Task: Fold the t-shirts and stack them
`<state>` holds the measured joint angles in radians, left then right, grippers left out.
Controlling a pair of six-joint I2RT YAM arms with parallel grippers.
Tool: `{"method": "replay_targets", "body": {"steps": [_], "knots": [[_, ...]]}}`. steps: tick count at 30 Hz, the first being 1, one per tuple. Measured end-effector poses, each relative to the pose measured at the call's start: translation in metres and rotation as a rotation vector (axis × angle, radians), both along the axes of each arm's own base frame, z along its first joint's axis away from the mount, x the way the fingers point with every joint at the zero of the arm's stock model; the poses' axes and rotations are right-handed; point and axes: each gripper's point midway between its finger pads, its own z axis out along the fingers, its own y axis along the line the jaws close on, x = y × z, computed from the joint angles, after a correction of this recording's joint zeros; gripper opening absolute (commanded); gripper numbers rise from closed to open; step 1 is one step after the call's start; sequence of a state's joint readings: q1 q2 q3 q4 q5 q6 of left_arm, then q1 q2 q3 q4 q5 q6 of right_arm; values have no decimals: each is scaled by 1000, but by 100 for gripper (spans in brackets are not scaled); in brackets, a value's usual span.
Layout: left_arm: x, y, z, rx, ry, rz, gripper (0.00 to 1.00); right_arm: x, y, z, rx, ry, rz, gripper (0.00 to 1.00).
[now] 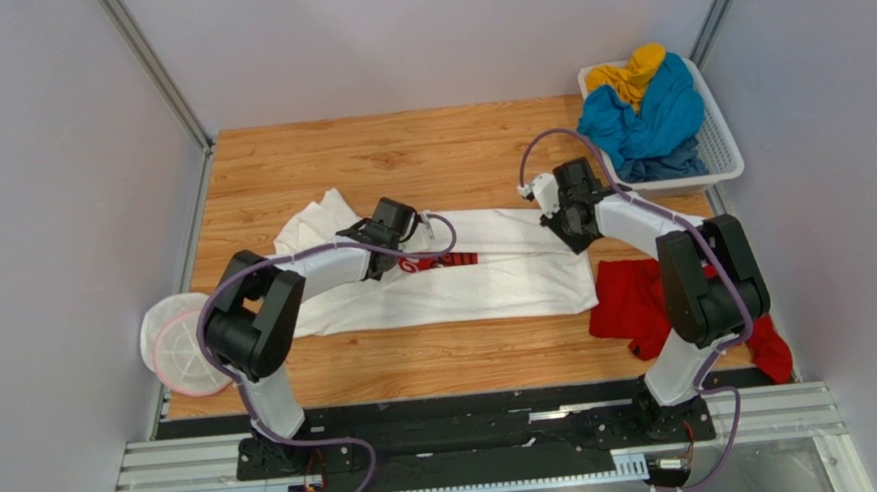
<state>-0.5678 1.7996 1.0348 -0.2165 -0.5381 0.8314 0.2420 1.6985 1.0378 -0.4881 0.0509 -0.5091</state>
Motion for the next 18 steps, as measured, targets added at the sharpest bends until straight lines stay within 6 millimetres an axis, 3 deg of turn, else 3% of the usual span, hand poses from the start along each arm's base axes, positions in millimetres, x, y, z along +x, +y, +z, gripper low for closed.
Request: {"method": "replay_targets", "body": {"steps": [5, 16, 17, 18], "knots": [[-5, 3, -6, 9, 21, 19, 25, -5, -1, 2, 1, 4, -5, 29], [-31, 15, -20, 18, 120, 84, 33, -12, 0, 22, 0, -22, -4, 36], [-34, 16, -21, 14, 134, 91, 36, -12, 0, 24, 1, -23, -5, 36], [-37, 16, -23, 9, 145, 98, 45, -13, 0, 25, 0, -22, -6, 36]]}}
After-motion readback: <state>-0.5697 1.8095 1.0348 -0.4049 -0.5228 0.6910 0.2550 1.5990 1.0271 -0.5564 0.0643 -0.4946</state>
